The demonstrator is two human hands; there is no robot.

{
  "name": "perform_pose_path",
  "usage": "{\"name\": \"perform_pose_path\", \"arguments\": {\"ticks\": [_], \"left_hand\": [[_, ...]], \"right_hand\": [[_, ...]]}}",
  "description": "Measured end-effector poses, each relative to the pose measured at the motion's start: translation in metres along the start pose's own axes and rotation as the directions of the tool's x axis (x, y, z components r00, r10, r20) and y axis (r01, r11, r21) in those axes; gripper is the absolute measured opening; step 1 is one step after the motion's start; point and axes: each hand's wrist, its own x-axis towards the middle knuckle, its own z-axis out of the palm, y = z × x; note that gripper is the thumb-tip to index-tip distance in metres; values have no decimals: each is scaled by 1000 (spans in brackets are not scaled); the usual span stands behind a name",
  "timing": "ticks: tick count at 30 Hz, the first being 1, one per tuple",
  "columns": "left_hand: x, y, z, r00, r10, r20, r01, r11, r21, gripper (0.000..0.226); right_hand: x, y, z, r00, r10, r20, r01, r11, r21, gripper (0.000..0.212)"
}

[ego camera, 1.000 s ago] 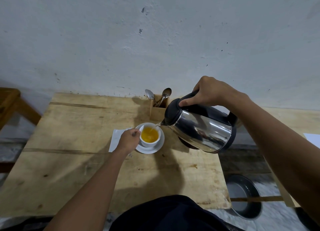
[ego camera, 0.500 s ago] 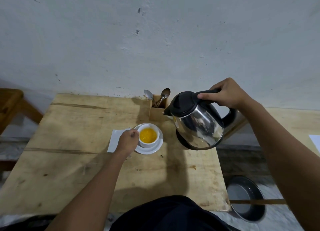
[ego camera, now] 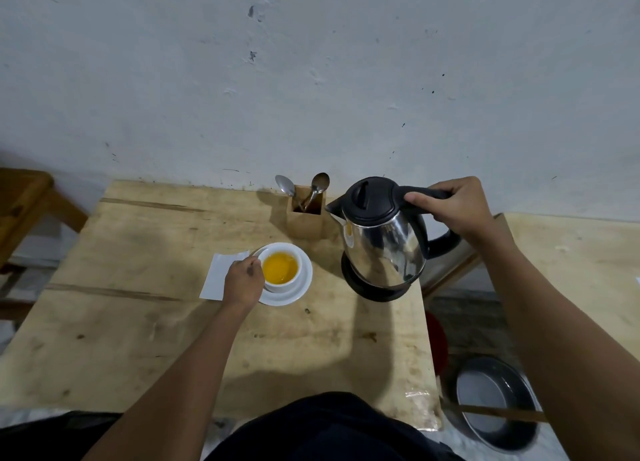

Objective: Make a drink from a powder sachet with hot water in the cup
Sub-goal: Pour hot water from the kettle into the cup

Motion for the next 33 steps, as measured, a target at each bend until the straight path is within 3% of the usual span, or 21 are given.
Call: {"name": "perform_pose_path", "arguments": {"ticks": [3, 9, 12, 17, 25, 27, 33], "left_hand": [[-2, 2, 3, 1000, 3, -29, -2, 1000, 21, 35], [2, -1, 9, 997, 31, -64, -26, 997, 79, 37], [2, -1, 11, 995, 41, -91, -32, 994, 102, 38], [5, -4, 17, 991, 52, -125, -38, 992, 117, 39], [4, -4, 18, 989, 30, -141, -13, 992, 122, 39], [4, -4, 18, 989, 28, -142, -11, 993, 119, 38], [1, 0, 18, 989, 51, -136, -34, 992, 125, 37]], "right_hand": [[2, 11, -2, 1000, -23, -7, 23, 999, 24, 64], [5, 34, -9, 1000, 9, -25, -7, 996, 92, 46], [3, 43, -12, 998, 46, -46, -38, 986, 162, 56], [-2, 51, -13, 996, 84, -31, -75, 972, 223, 48], [-17, 68, -14, 992, 119, -45, -100, 946, 308, 80], [-21, 70, -13, 992, 103, -69, -78, 951, 300, 86], [-26, 69, -10, 985, 61, -163, -34, 986, 166, 80]]}}
